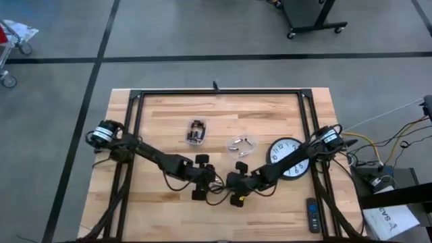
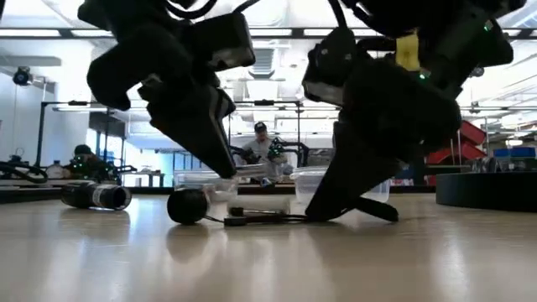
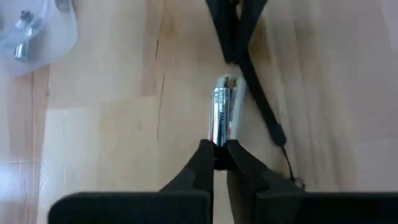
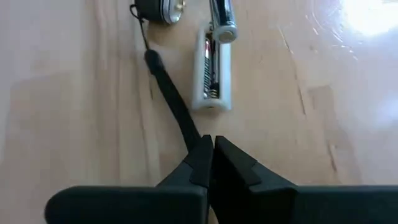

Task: Insert battery
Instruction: Insert the silver battery into the flashlight's battery compartment

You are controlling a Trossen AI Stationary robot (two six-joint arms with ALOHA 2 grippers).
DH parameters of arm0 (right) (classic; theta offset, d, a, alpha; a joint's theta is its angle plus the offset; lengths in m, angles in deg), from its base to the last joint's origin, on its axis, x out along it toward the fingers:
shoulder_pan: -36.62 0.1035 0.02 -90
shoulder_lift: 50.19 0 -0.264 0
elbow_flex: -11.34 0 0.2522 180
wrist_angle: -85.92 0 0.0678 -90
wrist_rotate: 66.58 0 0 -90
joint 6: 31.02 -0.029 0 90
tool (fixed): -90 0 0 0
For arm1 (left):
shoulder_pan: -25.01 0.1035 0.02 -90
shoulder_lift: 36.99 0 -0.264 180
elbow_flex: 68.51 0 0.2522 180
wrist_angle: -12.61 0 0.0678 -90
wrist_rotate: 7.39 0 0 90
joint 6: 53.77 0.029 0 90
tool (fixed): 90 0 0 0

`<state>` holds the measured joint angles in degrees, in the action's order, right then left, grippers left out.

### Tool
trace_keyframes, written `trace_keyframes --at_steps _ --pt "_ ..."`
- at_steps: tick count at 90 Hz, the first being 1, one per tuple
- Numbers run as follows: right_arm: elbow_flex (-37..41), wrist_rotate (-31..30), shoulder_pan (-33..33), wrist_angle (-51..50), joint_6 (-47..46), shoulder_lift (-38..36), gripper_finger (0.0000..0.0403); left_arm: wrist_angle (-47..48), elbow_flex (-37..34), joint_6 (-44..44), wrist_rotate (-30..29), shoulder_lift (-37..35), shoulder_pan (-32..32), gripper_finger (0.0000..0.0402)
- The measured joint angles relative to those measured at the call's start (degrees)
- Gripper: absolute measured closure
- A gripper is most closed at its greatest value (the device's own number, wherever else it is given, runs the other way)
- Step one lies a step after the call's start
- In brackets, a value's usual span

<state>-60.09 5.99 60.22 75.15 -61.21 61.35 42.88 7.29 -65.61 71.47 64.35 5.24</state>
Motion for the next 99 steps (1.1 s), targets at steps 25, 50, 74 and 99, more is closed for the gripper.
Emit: trace_keyframes --at_steps 25,50,74,99 --pt "0.1 -0.6 0.2 4.6 0.6 1.1 0.0403 -0.4 0.2 0.8 1.6 0.2 0.0 0.0401" --pt "0.2 -1.9 -0.4 5.7 1.3 1.1 0.0403 -0.5 0.2 2.4 2.3 2.1 0.2 0.0401" --pt "0.2 -2.0 -0.7 6.7 1.7 1.1 0.0403 -0.3 0.1 2.6 2.2 2.9 0.7 0.0401" --pt "0.2 -2.1 -0.8 6.8 1.8 1.1 0.0403 -0.1 0.1 1.9 2.1 2.9 1.4 0.0401"
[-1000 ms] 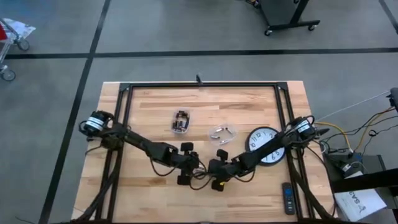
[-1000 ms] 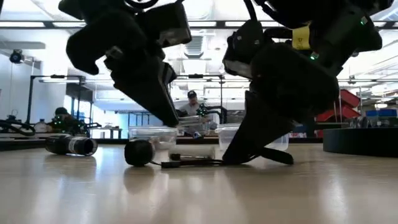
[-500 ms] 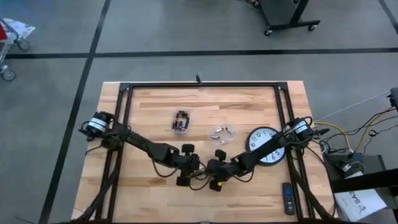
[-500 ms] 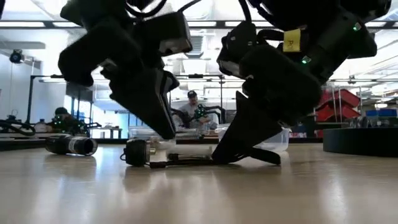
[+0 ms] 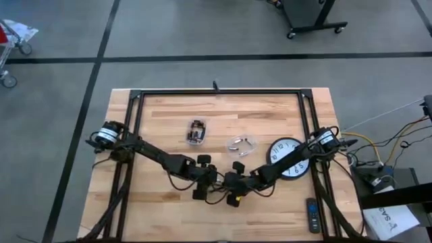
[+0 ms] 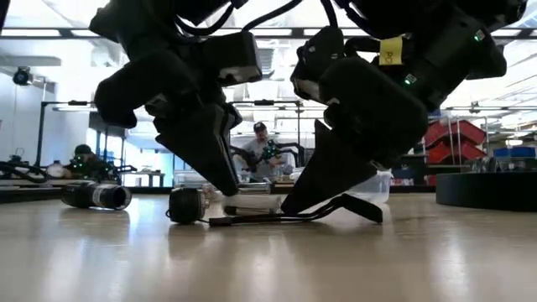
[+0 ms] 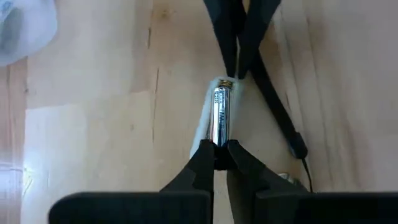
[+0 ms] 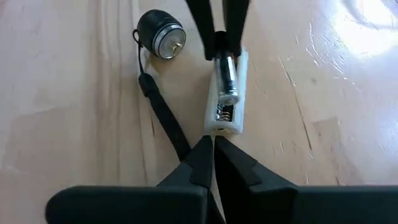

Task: Insert battery
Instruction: Insert the silver battery into the flashlight's battery compartment

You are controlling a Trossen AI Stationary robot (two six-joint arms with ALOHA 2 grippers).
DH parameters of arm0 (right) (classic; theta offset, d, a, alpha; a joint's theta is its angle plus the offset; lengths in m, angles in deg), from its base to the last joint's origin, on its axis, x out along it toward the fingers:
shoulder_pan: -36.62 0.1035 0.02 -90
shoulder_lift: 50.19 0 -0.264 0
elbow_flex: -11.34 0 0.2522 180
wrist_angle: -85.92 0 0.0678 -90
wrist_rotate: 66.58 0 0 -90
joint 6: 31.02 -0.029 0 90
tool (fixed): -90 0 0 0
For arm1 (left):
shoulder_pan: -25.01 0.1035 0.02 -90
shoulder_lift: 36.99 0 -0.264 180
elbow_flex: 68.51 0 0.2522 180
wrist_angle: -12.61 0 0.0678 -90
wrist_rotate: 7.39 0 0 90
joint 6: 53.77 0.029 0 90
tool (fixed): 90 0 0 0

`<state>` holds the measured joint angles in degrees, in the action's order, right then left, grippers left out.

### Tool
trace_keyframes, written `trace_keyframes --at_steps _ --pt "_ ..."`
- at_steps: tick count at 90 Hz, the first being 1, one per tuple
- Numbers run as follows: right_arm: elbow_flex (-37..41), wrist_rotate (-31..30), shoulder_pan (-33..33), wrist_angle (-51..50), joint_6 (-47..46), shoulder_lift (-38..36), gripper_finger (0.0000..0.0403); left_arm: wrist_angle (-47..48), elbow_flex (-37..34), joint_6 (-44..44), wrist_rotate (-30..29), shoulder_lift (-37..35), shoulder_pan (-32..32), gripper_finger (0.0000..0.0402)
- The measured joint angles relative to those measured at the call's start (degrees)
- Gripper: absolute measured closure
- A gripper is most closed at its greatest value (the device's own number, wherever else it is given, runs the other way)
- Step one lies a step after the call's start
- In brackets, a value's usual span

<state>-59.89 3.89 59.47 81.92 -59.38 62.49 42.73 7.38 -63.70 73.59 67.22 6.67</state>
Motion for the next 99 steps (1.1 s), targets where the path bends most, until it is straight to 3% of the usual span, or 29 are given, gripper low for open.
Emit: trace_keyframes --at_steps 42,99 --pt "0.0 0.0 0.0 0.1 0.1 0.0 0.0403 0.0 0.0 0.2 0.6 0.0 0.0 0.0351" --pt "0.0 0.0 0.0 0.2 0.1 -0.1 0.0403 -1.8 0.0 0.4 0.3 -0.2 0.0 0.0338"
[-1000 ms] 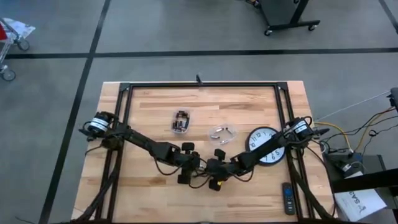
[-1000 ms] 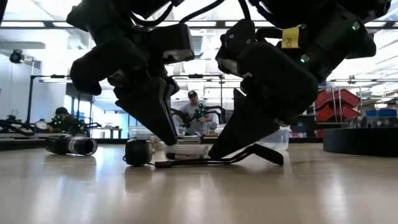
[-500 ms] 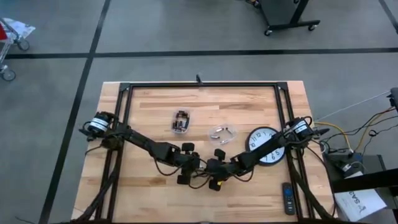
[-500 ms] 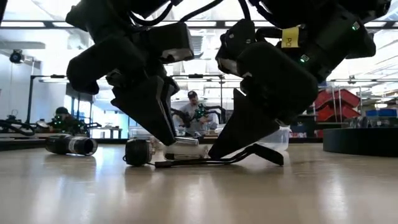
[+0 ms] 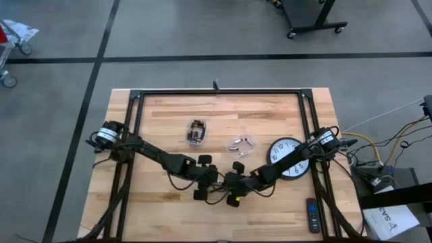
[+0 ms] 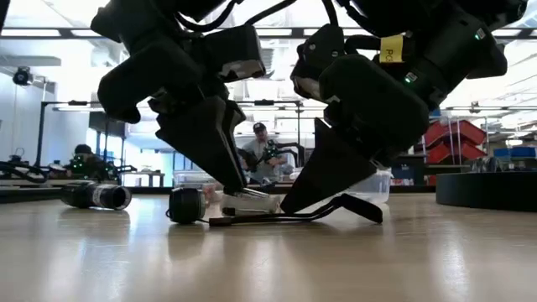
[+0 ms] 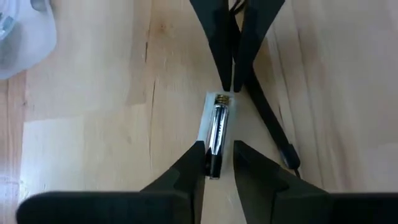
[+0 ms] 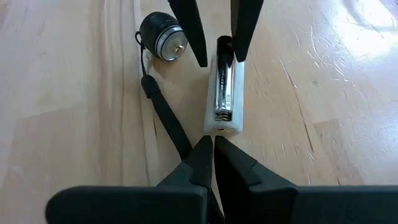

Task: Insert battery
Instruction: Insert the silver battery into the flashlight's battery compartment

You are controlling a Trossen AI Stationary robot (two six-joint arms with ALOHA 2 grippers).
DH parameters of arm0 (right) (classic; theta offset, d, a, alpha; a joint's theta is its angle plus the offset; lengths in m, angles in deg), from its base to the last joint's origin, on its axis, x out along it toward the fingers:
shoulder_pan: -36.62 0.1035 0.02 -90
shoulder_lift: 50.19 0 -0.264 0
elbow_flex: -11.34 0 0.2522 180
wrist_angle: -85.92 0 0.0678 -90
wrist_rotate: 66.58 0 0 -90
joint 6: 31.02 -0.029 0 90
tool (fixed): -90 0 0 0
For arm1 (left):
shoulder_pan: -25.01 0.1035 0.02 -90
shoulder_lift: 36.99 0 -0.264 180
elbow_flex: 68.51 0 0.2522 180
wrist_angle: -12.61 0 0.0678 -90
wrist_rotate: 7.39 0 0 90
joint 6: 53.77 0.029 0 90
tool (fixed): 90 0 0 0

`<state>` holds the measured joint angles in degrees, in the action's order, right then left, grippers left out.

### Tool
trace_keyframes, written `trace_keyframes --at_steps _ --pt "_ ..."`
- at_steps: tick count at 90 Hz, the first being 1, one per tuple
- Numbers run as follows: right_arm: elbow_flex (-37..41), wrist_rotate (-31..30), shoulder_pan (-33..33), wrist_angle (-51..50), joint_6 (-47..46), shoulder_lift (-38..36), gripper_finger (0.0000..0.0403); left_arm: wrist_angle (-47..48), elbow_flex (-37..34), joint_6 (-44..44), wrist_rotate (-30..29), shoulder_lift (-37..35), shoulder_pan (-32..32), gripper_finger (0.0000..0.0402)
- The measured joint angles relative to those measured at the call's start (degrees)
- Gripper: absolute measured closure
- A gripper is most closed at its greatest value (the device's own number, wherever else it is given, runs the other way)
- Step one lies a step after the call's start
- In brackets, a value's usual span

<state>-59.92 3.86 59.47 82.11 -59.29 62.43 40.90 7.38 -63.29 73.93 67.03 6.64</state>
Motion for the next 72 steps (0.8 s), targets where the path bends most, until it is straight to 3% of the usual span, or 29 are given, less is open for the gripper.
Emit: trace_keyframes --at_steps 38,72 --pt "-0.1 -0.1 0.0 1.3 0.4 1.4 0.0403 8.2 0.0 -0.5 -1.2 -6.5 -0.7 0.0341" --pt "-0.2 0.2 0.2 0.6 0.4 1.2 0.0403 11.6 -1.8 -0.6 -1.3 -6.7 -0.7 0.0342"
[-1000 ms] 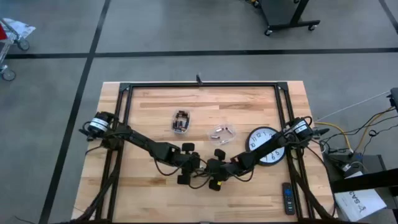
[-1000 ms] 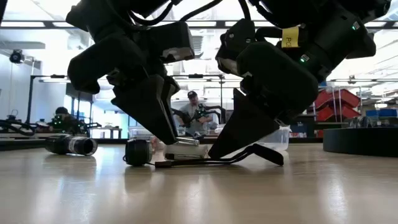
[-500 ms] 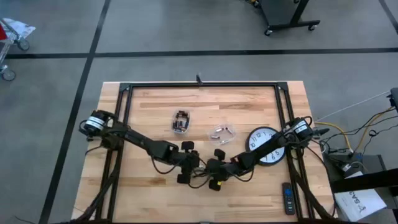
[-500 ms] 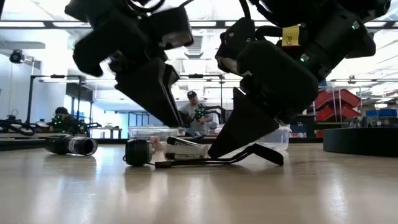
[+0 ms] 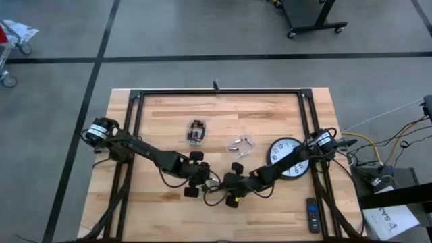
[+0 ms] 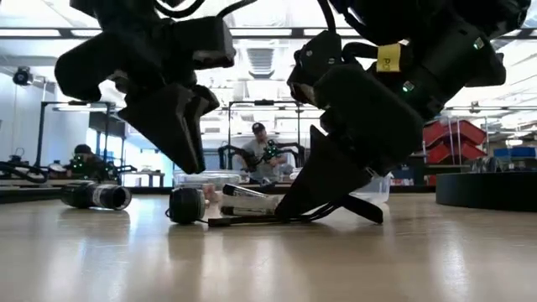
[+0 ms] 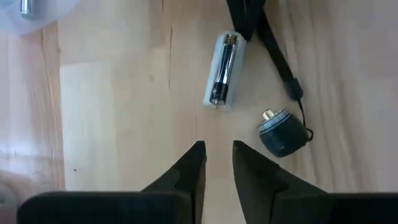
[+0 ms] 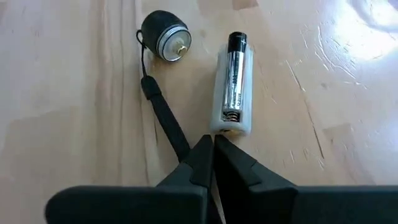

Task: Insert battery
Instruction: Insert the silver battery into the flashlight's battery compartment

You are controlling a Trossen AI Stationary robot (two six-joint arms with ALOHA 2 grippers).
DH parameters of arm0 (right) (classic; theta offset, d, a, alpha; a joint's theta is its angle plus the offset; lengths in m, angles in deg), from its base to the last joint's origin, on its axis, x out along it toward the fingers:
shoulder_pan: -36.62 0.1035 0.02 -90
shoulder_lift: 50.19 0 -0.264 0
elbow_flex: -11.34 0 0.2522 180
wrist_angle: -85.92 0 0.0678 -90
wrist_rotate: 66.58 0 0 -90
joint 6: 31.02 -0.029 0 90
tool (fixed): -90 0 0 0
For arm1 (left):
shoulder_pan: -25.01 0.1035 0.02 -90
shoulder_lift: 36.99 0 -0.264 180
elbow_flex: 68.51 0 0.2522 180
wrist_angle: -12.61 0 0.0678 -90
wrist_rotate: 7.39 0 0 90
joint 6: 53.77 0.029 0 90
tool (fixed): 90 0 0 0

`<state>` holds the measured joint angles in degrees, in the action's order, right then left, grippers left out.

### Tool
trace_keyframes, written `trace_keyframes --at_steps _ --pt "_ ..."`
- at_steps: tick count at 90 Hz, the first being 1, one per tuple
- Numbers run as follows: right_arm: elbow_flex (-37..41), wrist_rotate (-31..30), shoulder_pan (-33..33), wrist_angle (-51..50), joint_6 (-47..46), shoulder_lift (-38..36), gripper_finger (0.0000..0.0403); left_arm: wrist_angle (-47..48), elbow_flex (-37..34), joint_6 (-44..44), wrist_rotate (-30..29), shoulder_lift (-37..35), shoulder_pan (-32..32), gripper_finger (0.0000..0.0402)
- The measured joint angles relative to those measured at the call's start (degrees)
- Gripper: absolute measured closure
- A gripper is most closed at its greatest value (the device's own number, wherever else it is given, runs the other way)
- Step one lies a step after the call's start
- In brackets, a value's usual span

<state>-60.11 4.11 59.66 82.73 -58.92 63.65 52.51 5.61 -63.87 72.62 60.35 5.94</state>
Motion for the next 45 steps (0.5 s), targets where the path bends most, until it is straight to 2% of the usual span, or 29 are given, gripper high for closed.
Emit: trace_keyframes --at_steps 20,45 --pt "0.2 0.4 0.4 -3.6 2.2 -1.7 0.039 -0.1 -0.4 -0.4 -0.1 0.0 0.0 0.0342" --pt "0.2 -3.0 0.7 -3.0 1.1 -1.7 0.0269 -3.2 -2.8 -1.1 -0.1 0.0 0.0 0.0342"
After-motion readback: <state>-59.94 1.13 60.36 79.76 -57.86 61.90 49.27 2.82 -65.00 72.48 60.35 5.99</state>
